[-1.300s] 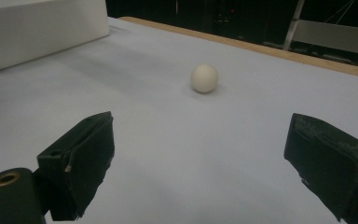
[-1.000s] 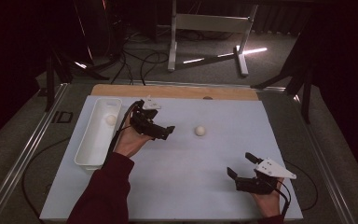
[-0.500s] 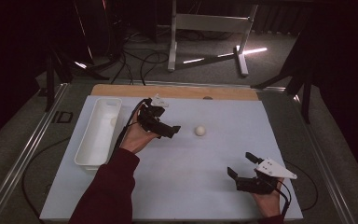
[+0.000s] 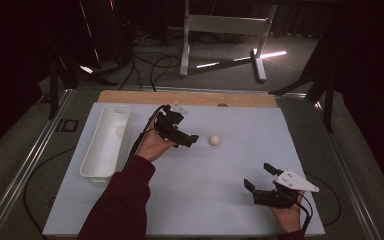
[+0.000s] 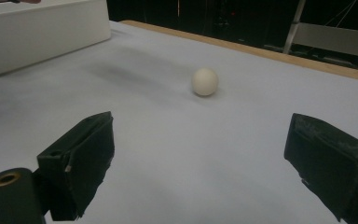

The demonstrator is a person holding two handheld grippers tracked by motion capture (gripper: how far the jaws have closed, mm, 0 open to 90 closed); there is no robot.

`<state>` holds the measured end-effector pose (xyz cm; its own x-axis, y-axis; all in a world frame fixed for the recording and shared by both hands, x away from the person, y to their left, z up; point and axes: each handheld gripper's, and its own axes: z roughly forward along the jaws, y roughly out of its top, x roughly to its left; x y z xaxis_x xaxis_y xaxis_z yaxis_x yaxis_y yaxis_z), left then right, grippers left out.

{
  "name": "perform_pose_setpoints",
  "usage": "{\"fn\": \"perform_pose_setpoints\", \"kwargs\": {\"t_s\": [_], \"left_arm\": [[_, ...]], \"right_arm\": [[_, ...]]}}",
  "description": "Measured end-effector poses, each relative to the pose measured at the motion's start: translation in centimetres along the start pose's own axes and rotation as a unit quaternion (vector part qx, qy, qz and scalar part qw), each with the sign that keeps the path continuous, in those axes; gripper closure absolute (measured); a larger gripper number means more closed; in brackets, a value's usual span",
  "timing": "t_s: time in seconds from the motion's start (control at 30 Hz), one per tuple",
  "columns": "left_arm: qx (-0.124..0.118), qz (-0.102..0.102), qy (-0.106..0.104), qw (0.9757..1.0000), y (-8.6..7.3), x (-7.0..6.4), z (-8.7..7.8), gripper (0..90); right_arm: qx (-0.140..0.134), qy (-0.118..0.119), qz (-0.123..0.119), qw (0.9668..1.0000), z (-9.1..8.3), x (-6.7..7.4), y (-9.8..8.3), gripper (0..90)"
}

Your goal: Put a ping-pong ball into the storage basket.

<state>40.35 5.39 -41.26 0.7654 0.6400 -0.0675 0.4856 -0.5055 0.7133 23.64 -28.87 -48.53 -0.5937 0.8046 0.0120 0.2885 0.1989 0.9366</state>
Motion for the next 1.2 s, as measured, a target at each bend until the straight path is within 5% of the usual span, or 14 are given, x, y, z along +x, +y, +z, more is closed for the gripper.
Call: {"fn": "perform_pose_setpoints", "kwargs": {"t_s": [0.7, 1.2], "left_arm": [[0.017, 0.007, -0.005, 0.9998, 0.8, -0.1, 2.3, 0.1], [0.021, -0.008, -0.014, 0.9997, 0.9, 0.4, 4.0, 0.1]], "right_arm": [[-0.002, 0.002, 0.000, 1.0000, 0.0, 0.0, 0.0, 8.1], [-0.003, 0.002, 0.001, 1.0000, 0.0, 0.1, 0.0, 8.1]]}}
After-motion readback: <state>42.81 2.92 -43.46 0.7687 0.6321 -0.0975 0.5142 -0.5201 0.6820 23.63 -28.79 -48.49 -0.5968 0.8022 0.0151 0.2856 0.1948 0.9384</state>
